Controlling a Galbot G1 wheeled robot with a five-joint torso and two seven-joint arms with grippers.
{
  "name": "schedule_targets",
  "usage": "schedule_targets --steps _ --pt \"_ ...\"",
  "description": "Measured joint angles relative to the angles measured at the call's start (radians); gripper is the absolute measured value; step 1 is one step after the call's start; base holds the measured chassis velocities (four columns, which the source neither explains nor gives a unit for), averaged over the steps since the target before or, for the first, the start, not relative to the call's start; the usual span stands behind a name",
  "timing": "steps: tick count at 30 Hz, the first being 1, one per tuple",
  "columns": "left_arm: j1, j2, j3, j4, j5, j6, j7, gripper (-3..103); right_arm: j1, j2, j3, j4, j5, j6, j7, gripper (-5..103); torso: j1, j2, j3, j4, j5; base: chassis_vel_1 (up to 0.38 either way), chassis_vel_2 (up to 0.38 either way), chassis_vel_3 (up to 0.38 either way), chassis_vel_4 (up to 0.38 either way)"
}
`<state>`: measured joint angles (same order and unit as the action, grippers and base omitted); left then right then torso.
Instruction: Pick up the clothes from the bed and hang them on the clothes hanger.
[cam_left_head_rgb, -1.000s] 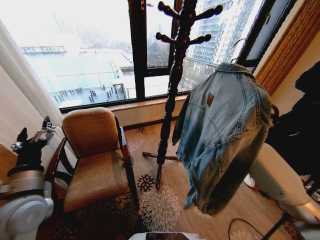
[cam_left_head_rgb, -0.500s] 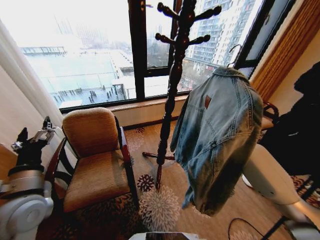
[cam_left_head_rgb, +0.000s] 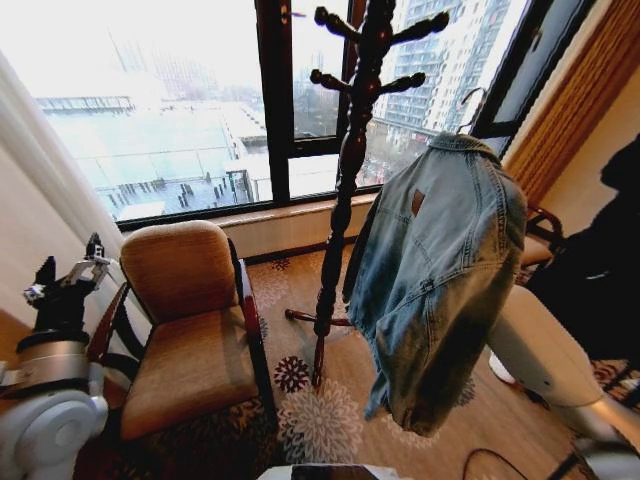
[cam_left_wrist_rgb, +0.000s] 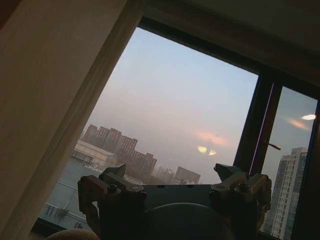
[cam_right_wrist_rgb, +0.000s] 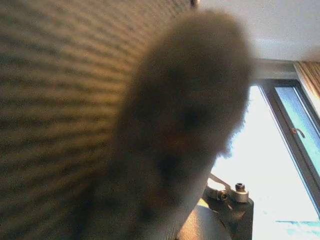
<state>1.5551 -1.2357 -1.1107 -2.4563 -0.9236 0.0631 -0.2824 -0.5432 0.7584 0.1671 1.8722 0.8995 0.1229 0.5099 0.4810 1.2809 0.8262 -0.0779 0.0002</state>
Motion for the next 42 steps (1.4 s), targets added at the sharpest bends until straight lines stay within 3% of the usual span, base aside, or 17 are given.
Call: schedule_targets --steps 13,19,22,25,34,42 --pt "0.005 -0.006 -0.005 -0.008 -0.002 -0.003 0.000 100 0.017 -0.044 0.002 0.017 -0.019 -0.065 0.032 14 -0.002 0.001 -0.001 -0.0001 -0.0003 -0.010 0.013 0.015 -0.014" --pt "0.004 -0.007 -0.003 -0.010 -0.002 -0.003 0.001 100 0.031 -0.070 0.008 0.025 -0.002 -0.152 0.095 14 -0.001 0.000 0.000 -0.0003 0.0000 0.000 0.000 0.000 0.000" --pt "0.004 -0.007 -0.003 -0.010 -0.002 -0.005 0.002 100 0.051 -0.087 -0.003 0.025 0.017 -0.244 0.154 14 -0.001 0.000 0.000 0.0001 -0.0001 0.000 0.000 0.000 0.000" --pt "0.004 -0.007 -0.004 -0.009 -0.003 -0.007 0.002 100 0.074 -0.098 -0.026 0.022 0.022 -0.288 0.191 14 -0.001 0.000 0.000 0.0000 -0.0004 0.000 0.000 0.000 0.000" --pt "0.006 -0.003 -0.010 -0.003 -0.006 -0.012 0.004 100 0.102 -0.090 -0.055 0.030 0.076 -0.292 0.203 14 -0.001 0.000 0.000 -0.0001 -0.0002 0.000 0.000 0.000 0.000" --pt "0.004 0.004 -0.012 -0.003 -0.010 -0.013 0.005 100 0.146 -0.115 -0.086 0.023 0.126 -0.363 0.227 14 -0.001 0.000 0.000 -0.0002 -0.0002 0.000 0.000 0.000 0.000"
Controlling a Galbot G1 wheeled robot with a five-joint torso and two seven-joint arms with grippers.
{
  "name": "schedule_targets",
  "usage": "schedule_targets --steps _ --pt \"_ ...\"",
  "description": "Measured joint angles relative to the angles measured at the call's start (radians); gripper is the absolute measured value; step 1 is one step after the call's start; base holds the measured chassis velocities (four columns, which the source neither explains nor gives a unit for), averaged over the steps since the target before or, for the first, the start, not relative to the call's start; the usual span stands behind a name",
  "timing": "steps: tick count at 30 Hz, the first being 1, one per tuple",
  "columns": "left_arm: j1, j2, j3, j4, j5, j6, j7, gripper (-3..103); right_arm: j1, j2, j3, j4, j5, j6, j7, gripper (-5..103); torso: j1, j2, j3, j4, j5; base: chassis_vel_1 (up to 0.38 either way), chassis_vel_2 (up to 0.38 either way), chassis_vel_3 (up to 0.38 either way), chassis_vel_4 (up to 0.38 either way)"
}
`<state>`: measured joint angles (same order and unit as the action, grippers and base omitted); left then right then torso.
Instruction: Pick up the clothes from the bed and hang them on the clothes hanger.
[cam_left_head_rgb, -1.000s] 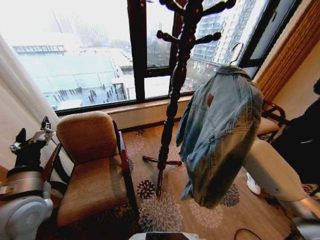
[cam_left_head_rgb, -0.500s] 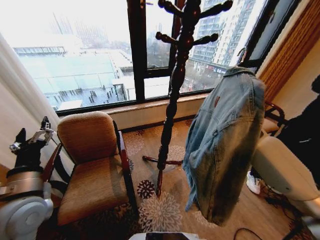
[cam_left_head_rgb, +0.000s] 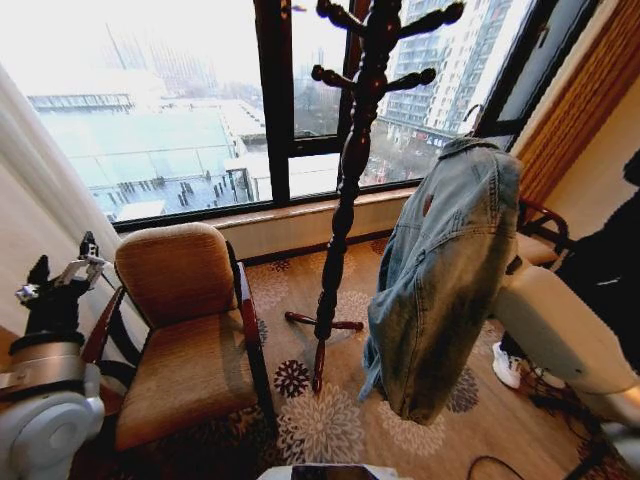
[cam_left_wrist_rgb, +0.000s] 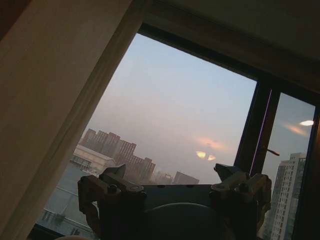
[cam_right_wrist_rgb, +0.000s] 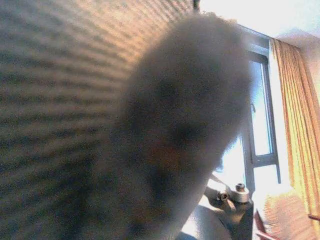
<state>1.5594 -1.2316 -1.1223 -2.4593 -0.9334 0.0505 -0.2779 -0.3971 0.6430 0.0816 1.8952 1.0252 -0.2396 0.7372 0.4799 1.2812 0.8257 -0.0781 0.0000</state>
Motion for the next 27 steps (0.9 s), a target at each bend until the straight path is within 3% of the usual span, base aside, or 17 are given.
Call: schedule_targets --steps 8,9,12,14,16,18,24,27 --pt "-0.001 -0.001 -0.003 0.004 -0.004 -0.005 0.002 100 0.054 -0.029 -0.057 0.010 -0.048 -0.020 -0.060 14 0.000 0.000 0.000 0.0002 -0.0004 0.000 0.000 0.000 0.000" --pt "0.000 -0.002 -0.004 0.005 -0.005 -0.006 0.003 100 0.052 -0.030 -0.060 0.012 -0.061 0.002 -0.088 14 0.000 0.000 0.000 0.0002 -0.0004 0.000 0.000 0.000 0.000" --pt "0.007 -0.005 -0.016 0.009 -0.013 -0.015 0.011 100 0.016 -0.016 -0.060 0.014 -0.115 0.163 -0.207 14 0.000 0.000 0.000 0.0002 -0.0001 0.000 0.000 0.000 0.000" --pt "0.008 -0.005 -0.019 0.010 -0.015 -0.017 0.012 100 0.012 -0.012 -0.057 0.013 -0.123 0.182 -0.216 14 0.000 0.000 0.000 0.0002 0.0000 0.000 0.000 0.000 0.000" --pt "0.011 -0.005 -0.027 0.013 -0.019 -0.022 0.015 100 -0.013 0.008 -0.036 0.008 -0.179 0.282 -0.253 14 0.000 0.000 0.000 0.0003 0.0001 0.000 0.000 0.000 0.000" --pt "0.012 -0.004 -0.030 0.015 -0.020 -0.024 0.015 100 -0.034 0.011 -0.013 0.017 -0.225 0.317 -0.266 14 0.000 0.000 0.000 0.0001 0.0001 0.000 0.000 0.000 0.000" --pt "0.006 -0.006 -0.018 0.017 -0.016 -0.024 0.016 100 -0.058 -0.011 0.016 0.064 -0.263 0.310 -0.264 14 0.000 0.000 0.000 0.0001 -0.0002 0.000 0.000 0.000 0.000" --pt "-0.002 -0.012 0.001 0.017 -0.006 -0.024 0.016 100 -0.069 -0.036 0.028 0.083 -0.289 0.264 -0.249 14 0.000 0.000 0.000 0.0001 -0.0001 0.000 0.000 0.000 0.000"
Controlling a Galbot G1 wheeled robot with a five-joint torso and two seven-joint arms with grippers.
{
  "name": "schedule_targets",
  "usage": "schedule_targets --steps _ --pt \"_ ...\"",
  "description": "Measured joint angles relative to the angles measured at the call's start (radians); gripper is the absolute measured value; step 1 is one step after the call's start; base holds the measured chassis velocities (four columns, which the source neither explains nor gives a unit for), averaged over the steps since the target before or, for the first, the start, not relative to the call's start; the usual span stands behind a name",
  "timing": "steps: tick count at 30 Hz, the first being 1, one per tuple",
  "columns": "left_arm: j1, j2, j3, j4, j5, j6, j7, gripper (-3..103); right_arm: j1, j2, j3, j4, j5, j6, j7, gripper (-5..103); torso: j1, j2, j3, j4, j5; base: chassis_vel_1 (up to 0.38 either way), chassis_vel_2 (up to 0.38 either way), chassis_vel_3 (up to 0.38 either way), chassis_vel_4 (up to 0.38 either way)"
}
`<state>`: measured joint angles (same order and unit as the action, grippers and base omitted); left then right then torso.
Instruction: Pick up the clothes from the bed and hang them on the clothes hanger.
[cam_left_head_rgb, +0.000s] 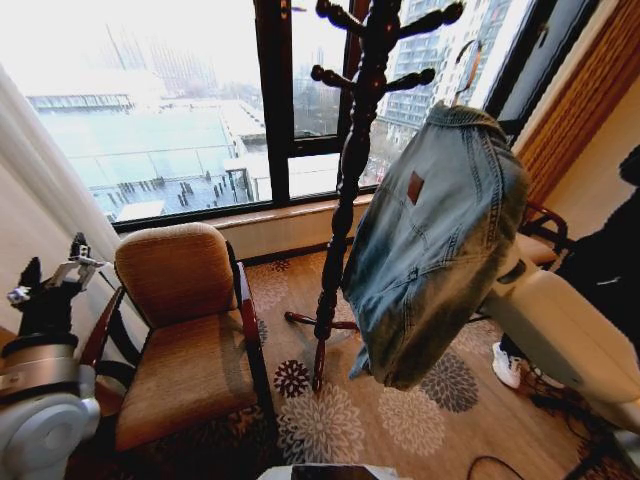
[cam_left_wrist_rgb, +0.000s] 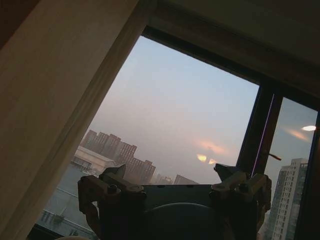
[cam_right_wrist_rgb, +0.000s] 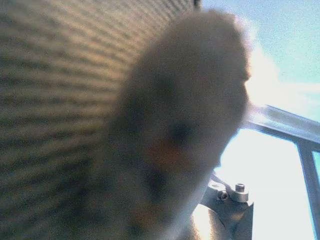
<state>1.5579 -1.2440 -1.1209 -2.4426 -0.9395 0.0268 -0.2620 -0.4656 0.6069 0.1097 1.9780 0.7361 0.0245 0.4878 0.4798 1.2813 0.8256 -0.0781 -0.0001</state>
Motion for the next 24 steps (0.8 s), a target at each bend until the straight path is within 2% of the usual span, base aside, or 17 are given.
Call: schedule_targets --steps 6,24 --pt "-0.003 -0.004 0.009 0.000 0.005 0.002 0.000 100 0.007 -0.034 -0.005 -0.011 -0.038 -0.050 0.003 14 0.000 0.000 0.000 -0.0001 0.0003 0.000 0.000 0.000 0.000" --pt "-0.002 -0.005 -0.008 0.011 -0.005 -0.011 0.004 100 0.058 -0.049 -0.072 -0.058 -0.058 -0.063 -0.018 14 0.000 0.000 0.000 0.0000 0.0001 0.000 0.000 0.000 0.000"
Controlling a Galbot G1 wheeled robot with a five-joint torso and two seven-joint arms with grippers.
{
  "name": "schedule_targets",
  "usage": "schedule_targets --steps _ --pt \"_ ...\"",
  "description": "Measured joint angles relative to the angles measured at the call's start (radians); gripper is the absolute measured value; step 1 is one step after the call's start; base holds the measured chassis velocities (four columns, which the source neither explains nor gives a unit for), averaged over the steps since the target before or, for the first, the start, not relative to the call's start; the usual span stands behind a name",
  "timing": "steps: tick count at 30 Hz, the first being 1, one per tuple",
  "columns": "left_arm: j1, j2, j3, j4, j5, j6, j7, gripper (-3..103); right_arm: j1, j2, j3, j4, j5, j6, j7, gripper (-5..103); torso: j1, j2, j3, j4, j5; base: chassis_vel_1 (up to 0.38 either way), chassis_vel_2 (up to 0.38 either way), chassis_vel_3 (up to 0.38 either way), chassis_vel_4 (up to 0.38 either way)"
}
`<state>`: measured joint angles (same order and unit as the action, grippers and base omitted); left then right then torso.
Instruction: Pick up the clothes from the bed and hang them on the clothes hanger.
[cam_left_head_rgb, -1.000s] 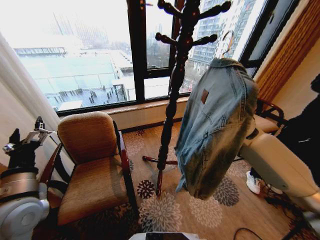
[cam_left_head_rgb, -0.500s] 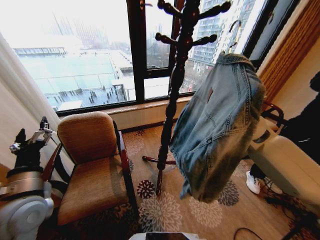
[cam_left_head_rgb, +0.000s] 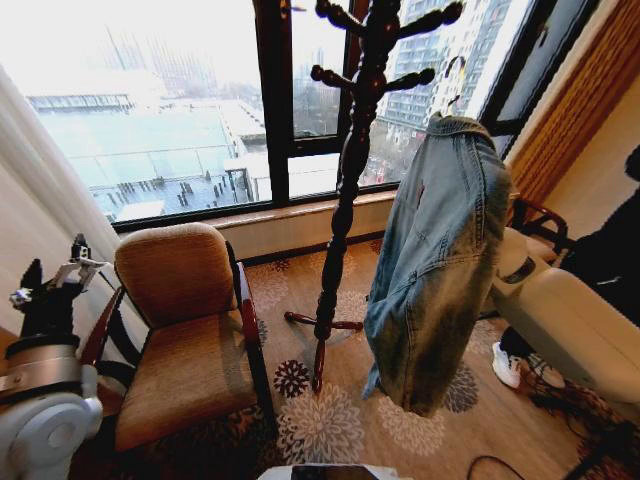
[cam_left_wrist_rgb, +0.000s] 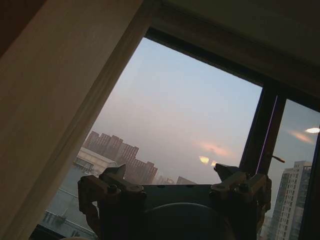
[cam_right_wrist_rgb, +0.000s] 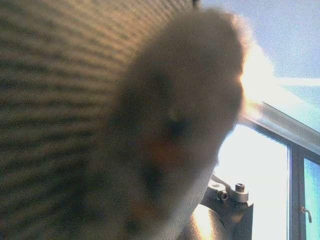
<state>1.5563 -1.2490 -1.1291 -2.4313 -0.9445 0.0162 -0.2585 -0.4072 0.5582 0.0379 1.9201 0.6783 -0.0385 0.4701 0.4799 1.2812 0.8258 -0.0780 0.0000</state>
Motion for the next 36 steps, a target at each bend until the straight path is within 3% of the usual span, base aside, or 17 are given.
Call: schedule_targets --steps 36 --pt "-0.009 0.008 -0.003 0.029 -0.003 -0.030 0.015 100 0.126 -0.030 -0.106 0.008 0.013 -0.032 -0.018 14 0.000 0.000 0.000 0.0001 0.0000 0.000 0.000 0.000 0.000"
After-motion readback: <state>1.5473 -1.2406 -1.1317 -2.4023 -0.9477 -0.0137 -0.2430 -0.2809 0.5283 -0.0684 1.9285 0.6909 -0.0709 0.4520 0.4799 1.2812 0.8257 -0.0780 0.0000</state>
